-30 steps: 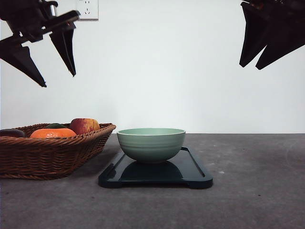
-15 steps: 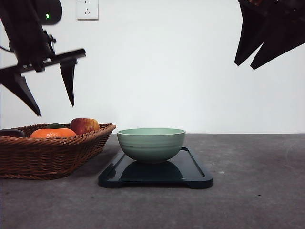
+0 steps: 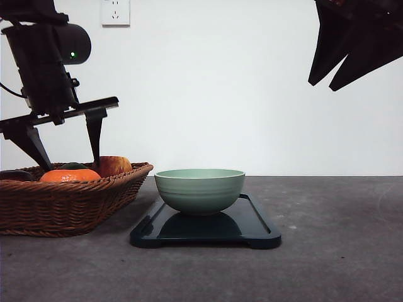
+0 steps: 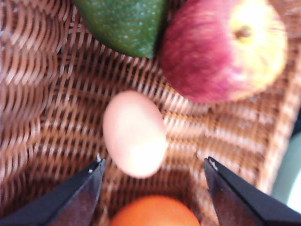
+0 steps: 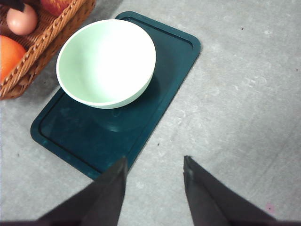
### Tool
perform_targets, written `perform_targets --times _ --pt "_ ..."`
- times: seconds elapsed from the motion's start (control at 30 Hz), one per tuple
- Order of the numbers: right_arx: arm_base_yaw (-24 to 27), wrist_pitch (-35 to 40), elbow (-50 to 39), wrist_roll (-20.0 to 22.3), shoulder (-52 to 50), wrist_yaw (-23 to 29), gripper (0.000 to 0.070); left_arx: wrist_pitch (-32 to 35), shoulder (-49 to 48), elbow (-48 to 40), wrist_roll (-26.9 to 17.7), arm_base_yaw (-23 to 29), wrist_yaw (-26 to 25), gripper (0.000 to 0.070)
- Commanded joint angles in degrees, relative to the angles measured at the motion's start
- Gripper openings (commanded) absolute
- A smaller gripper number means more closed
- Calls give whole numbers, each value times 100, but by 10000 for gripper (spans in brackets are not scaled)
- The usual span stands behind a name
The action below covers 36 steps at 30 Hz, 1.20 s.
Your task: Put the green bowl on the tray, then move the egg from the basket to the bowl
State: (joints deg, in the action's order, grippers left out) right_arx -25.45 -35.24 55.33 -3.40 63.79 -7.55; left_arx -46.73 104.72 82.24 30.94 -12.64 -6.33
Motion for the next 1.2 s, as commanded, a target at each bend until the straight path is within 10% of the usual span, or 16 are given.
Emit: perform_targets --times 0.0,0.4,1.17 --pt "-33 44 59 -22 55 -20 238 53 183 140 22 -11 49 419" --pt "-33 44 59 -20 55 -16 238 407 296 140 19 21 299 338" --pt "-33 48 59 -20 55 -15 238 414 495 140 -50 31 293 436"
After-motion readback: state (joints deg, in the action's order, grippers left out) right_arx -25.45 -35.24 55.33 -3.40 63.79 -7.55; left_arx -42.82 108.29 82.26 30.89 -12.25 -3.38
